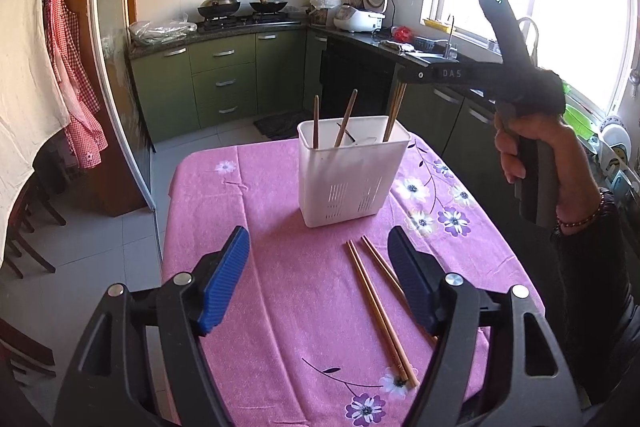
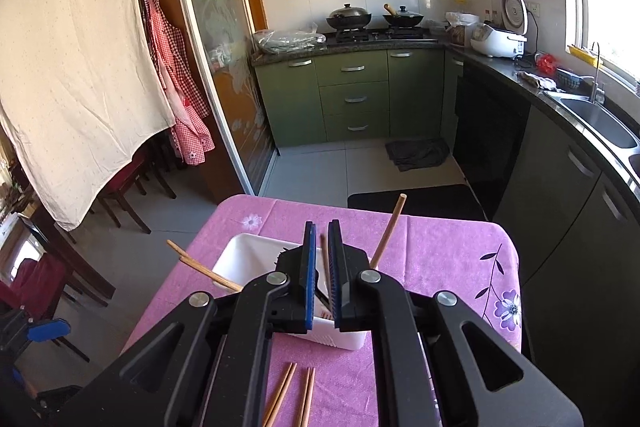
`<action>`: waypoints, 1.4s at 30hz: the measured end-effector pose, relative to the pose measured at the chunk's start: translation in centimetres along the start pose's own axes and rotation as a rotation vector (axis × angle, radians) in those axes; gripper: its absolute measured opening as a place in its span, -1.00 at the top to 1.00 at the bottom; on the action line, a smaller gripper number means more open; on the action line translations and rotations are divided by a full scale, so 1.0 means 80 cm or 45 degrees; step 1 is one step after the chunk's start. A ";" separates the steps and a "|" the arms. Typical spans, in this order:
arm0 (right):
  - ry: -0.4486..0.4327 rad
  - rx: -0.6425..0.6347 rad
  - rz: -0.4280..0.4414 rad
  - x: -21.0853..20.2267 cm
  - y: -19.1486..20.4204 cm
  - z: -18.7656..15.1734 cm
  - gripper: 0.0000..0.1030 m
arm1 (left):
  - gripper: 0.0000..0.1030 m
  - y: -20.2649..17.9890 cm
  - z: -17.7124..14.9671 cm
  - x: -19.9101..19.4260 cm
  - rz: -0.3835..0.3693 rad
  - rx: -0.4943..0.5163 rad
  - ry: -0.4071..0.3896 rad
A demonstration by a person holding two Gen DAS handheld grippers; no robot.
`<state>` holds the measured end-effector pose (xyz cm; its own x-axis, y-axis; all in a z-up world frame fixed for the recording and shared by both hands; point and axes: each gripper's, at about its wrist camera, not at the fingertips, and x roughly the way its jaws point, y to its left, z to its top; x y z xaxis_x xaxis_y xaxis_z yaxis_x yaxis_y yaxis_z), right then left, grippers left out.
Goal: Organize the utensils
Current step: 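Open both grippers to drop the chopsticks into the caddy, then lower both grippers back toward the loose chopsticks on the table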
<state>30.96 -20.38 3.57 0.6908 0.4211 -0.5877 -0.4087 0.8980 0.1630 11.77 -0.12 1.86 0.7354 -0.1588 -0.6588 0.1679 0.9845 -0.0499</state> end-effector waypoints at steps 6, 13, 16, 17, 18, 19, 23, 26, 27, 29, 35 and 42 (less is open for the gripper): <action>-0.096 -0.037 0.047 -0.080 0.010 -0.027 0.67 | -0.37 -0.022 -0.009 0.019 -0.017 0.036 0.063; 0.046 -0.082 -0.029 -0.095 -0.002 -0.147 0.59 | -0.37 -0.051 -0.024 0.077 -0.036 0.044 0.217; 0.124 -0.046 -0.098 -0.078 -0.024 -0.202 0.59 | -0.37 -0.062 -0.033 0.109 -0.021 0.039 0.284; 0.155 -0.015 -0.098 -0.071 -0.034 -0.218 0.59 | -0.37 -0.064 -0.035 0.121 -0.019 0.034 0.308; 0.189 0.015 -0.090 -0.064 -0.043 -0.231 0.59 | -0.37 -0.065 -0.038 0.132 -0.018 0.022 0.335; 0.217 0.043 -0.084 -0.058 -0.054 -0.243 0.59 | -0.34 -0.066 -0.041 0.144 -0.016 0.010 0.365; 0.274 0.114 -0.047 -0.045 -0.078 -0.272 0.59 | 0.06 -0.064 -0.052 0.190 -0.035 -0.067 0.503; 0.289 0.123 -0.028 -0.038 -0.083 -0.276 0.52 | 0.37 -0.058 -0.059 0.217 -0.041 -0.122 0.585; 0.292 0.122 -0.022 -0.037 -0.082 -0.276 0.52 | 0.39 -0.057 -0.062 0.223 -0.042 -0.135 0.603; 0.292 0.124 -0.005 -0.035 -0.082 -0.278 0.52 | 0.39 -0.054 -0.065 0.231 -0.043 -0.158 0.624; 0.310 0.134 0.014 -0.026 -0.081 -0.278 0.52 | 0.44 -0.056 -0.064 0.246 -0.017 -0.149 0.653; 0.317 0.154 0.031 -0.026 -0.085 -0.280 0.52 | 0.57 -0.063 -0.065 0.263 0.033 -0.124 0.690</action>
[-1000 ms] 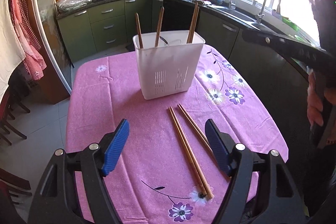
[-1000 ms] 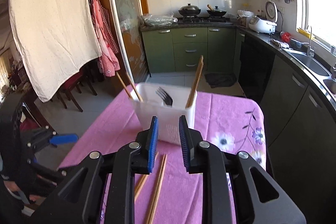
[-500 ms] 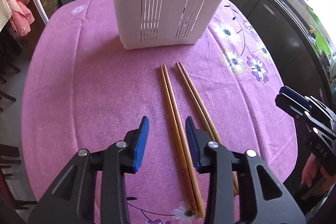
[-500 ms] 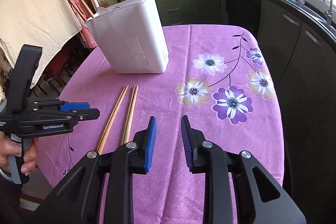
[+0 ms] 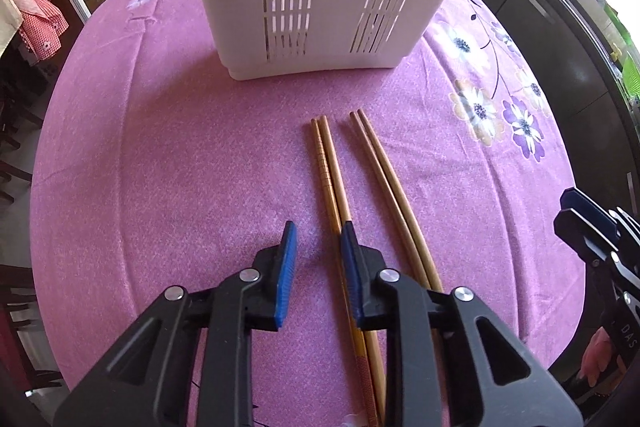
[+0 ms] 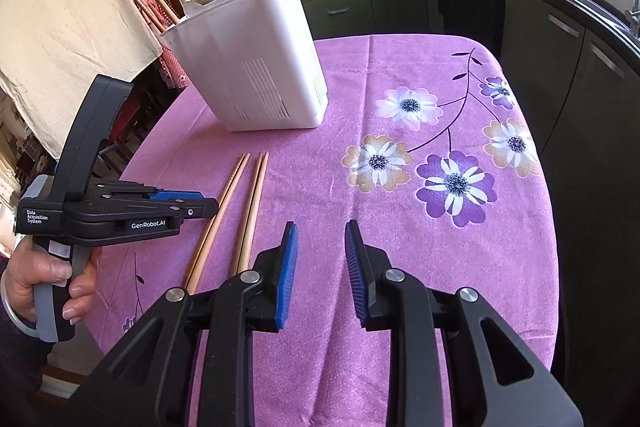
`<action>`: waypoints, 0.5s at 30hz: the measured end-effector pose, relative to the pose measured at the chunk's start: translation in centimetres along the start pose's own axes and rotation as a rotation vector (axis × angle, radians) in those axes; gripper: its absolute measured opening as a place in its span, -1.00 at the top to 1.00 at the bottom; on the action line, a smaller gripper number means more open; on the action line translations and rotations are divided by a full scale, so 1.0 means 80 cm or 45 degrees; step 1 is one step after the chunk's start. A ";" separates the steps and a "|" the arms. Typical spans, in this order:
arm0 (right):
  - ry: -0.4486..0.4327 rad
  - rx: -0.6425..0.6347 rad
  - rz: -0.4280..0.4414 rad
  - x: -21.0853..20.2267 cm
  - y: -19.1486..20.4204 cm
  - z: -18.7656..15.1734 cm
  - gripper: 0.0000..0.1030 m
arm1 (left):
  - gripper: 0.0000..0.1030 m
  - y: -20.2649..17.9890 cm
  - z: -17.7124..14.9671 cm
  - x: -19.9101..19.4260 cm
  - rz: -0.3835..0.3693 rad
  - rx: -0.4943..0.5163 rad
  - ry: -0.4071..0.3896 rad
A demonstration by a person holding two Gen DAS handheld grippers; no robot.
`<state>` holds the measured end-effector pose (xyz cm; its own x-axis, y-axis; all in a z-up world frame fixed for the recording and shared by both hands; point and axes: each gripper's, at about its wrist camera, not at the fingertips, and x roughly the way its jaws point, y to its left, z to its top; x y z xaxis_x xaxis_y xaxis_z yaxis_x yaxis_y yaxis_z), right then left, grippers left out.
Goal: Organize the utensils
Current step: 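Lower both grippers back toward the loose chopsticks on the table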
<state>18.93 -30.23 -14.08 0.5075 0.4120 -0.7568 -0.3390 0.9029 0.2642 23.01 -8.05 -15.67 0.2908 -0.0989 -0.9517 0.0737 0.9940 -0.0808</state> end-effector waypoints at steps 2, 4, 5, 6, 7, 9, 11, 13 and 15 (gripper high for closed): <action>-0.003 0.006 0.002 -0.001 -0.002 0.000 0.52 | 0.60 -0.005 0.003 0.009 0.014 0.000 0.002; -0.003 0.008 0.002 -0.003 -0.003 0.000 0.52 | 0.61 -0.007 0.003 0.011 0.020 0.000 0.011; -0.002 0.009 0.003 -0.002 -0.004 0.000 0.52 | 0.61 -0.009 0.004 0.011 0.026 0.003 0.009; -0.001 0.010 0.005 -0.002 -0.004 0.000 0.52 | 0.61 -0.009 0.004 0.010 0.027 0.006 0.010; 0.001 0.009 0.007 -0.001 -0.004 0.000 0.52 | 0.61 -0.012 0.004 0.010 0.033 0.009 0.010; 0.003 0.007 0.011 0.000 -0.002 -0.001 0.52 | 0.61 -0.016 0.005 0.011 0.042 0.013 0.008; 0.007 0.002 0.015 0.001 0.000 -0.001 0.52 | 0.61 -0.023 0.006 0.014 0.060 0.029 0.005; 0.009 0.002 0.016 0.002 0.000 -0.001 0.52 | 0.61 -0.030 0.009 0.017 0.075 0.039 0.002; 0.012 0.005 0.019 0.002 0.000 -0.001 0.52 | 0.64 -0.032 0.012 0.019 0.079 0.043 0.001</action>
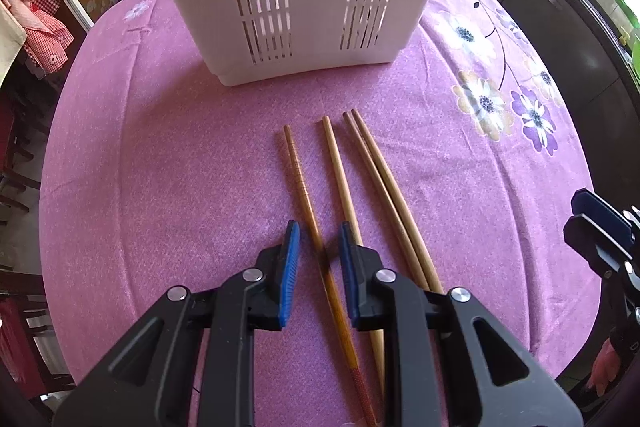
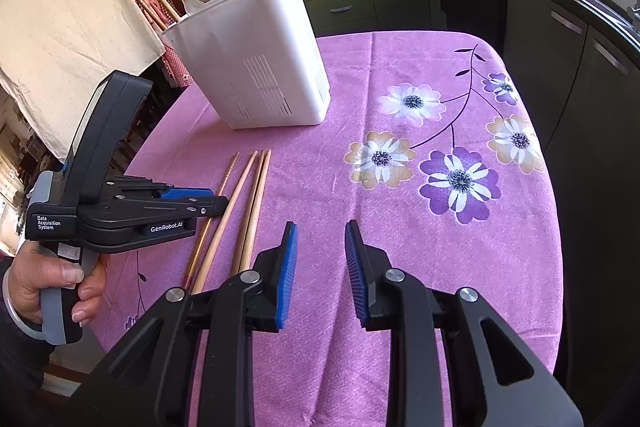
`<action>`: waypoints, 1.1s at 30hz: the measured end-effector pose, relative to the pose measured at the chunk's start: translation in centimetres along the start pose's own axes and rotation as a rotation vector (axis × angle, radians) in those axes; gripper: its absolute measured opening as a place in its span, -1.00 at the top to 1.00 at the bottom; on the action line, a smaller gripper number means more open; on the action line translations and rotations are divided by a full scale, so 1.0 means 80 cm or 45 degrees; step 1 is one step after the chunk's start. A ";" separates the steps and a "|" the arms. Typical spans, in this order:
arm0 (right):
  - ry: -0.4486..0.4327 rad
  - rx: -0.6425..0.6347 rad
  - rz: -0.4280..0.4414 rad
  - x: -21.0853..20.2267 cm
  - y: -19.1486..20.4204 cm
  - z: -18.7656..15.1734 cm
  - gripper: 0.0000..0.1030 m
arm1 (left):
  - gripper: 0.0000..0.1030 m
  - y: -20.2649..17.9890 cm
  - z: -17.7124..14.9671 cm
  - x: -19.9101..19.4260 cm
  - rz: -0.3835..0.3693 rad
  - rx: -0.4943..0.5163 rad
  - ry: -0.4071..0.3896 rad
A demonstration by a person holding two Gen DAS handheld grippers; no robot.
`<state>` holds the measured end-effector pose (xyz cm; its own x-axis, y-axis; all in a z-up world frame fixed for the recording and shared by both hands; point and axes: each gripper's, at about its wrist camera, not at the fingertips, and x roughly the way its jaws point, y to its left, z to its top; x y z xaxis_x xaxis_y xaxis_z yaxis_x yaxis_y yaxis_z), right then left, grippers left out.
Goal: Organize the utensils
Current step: 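Lower both grippers back toward the loose chopsticks on the table, then grasp a chopstick with the left gripper and lift it upright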
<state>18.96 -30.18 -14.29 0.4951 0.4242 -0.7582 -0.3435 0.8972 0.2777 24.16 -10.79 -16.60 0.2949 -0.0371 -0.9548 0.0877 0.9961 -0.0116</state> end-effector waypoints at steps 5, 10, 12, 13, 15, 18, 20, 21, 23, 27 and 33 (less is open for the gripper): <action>0.000 0.006 -0.001 -0.001 -0.002 0.001 0.52 | 0.86 0.013 0.003 0.000 -0.021 -0.020 0.010; -0.002 0.007 -0.004 -0.002 -0.002 0.001 0.52 | 0.87 0.030 -0.003 -0.013 -0.034 -0.042 -0.018; 0.000 0.005 -0.005 -0.002 -0.001 0.002 0.52 | 0.87 0.037 -0.005 -0.027 -0.036 -0.040 -0.053; -0.001 0.004 -0.005 -0.002 -0.001 0.002 0.52 | 0.87 0.040 -0.006 -0.036 -0.039 -0.038 -0.071; -0.002 0.001 -0.005 -0.003 0.001 0.002 0.52 | 0.87 0.045 -0.011 -0.056 -0.048 -0.032 -0.115; -0.004 -0.001 -0.003 -0.004 0.004 0.003 0.52 | 0.87 0.052 -0.021 -0.092 -0.060 -0.020 -0.193; -0.003 -0.004 0.000 -0.004 0.005 0.003 0.52 | 0.87 0.054 -0.029 -0.117 -0.068 -0.010 -0.248; -0.003 -0.004 0.003 -0.004 0.006 0.003 0.52 | 0.87 0.055 -0.034 -0.129 -0.066 -0.004 -0.276; -0.002 -0.008 0.004 -0.005 0.008 0.003 0.52 | 0.87 0.057 -0.042 -0.149 -0.057 0.010 -0.332; -0.005 -0.022 0.001 -0.008 0.015 0.004 0.52 | 0.87 0.060 -0.066 -0.181 -0.050 0.026 -0.413; 0.007 -0.043 0.014 -0.007 0.025 0.008 0.52 | 0.87 0.062 -0.094 -0.206 -0.058 0.043 -0.481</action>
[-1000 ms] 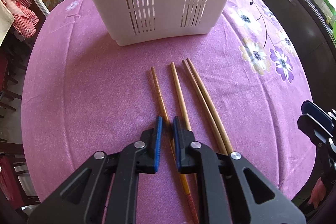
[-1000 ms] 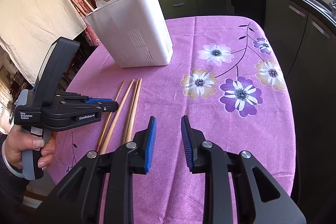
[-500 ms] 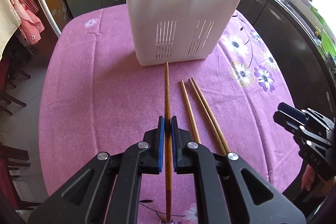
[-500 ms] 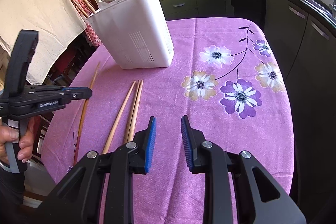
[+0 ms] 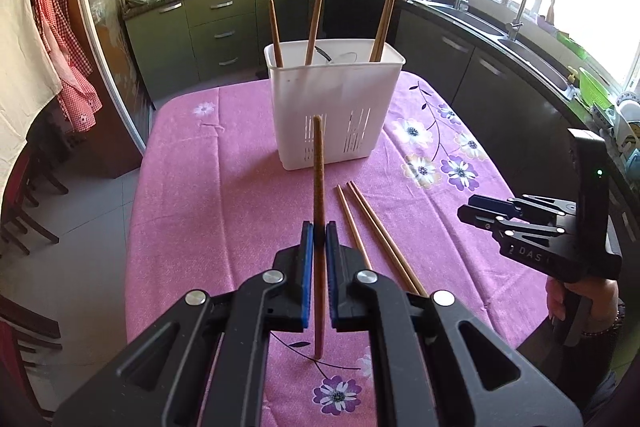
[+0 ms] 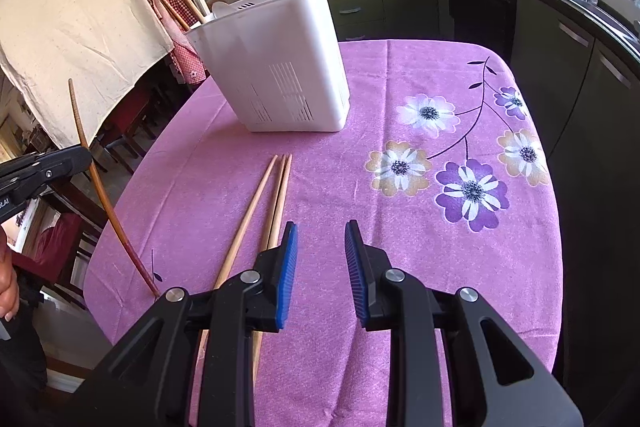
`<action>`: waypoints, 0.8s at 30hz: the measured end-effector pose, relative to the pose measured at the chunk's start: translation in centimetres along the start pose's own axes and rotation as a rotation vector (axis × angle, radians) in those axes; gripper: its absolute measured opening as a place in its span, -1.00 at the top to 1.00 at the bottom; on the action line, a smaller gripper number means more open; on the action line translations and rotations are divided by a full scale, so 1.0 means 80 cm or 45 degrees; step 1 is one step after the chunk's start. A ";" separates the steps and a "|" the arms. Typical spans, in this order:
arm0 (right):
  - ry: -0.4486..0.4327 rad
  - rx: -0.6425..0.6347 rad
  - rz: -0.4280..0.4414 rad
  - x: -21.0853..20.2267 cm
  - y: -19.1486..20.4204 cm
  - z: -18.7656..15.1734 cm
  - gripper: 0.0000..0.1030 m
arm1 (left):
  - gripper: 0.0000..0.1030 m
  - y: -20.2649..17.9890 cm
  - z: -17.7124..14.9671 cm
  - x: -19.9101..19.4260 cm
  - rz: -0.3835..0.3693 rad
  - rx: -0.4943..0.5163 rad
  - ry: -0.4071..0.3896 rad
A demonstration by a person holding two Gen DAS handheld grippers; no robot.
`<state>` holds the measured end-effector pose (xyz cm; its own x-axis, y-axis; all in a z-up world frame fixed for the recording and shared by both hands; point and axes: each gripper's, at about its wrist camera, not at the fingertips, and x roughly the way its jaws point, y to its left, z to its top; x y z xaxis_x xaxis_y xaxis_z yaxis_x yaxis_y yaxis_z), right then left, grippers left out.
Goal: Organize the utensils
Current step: 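Grasp a chopstick with the left gripper and lift it upright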
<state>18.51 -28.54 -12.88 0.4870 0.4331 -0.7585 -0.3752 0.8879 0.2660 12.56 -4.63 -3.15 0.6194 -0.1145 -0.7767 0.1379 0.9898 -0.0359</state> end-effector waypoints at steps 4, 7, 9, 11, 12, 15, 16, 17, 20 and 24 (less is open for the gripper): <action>0.048 -0.025 0.020 0.013 0.010 0.006 0.52 | 0.87 0.004 -0.009 -0.017 -0.001 0.006 -0.043; 0.112 -0.049 0.038 0.033 0.019 0.012 0.52 | 0.87 0.005 -0.015 -0.026 -0.023 0.012 -0.060; 0.152 -0.069 0.042 0.047 0.026 0.016 0.52 | 0.87 0.004 -0.020 -0.029 -0.020 0.024 -0.072; 0.195 -0.090 0.049 0.063 0.033 0.020 0.52 | 0.88 0.004 -0.023 -0.034 -0.017 0.031 -0.085; 0.216 -0.095 0.053 0.070 0.036 0.022 0.52 | 0.88 0.003 -0.024 -0.035 -0.020 0.036 -0.088; 0.255 -0.114 0.052 0.086 0.045 0.027 0.56 | 0.87 0.004 -0.026 -0.038 -0.022 0.043 -0.095; 0.265 -0.119 0.042 0.091 0.047 0.029 0.56 | 0.88 0.005 -0.026 -0.039 -0.022 0.046 -0.095; 0.275 -0.125 0.032 0.095 0.049 0.030 0.59 | 0.88 0.005 -0.026 -0.038 -0.022 0.047 -0.096; 0.311 -0.147 -0.006 0.110 0.054 0.034 0.68 | 0.87 0.004 -0.027 -0.037 -0.027 0.048 -0.090; 0.346 -0.157 -0.030 0.126 0.057 0.038 0.74 | 0.87 0.008 -0.028 -0.033 -0.029 0.045 -0.078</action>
<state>24.10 -19.62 -17.53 0.2738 0.3406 -0.8995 -0.4672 0.8646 0.1852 9.27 -3.50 -2.59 0.6618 -0.1427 -0.7360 0.1791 0.9834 -0.0297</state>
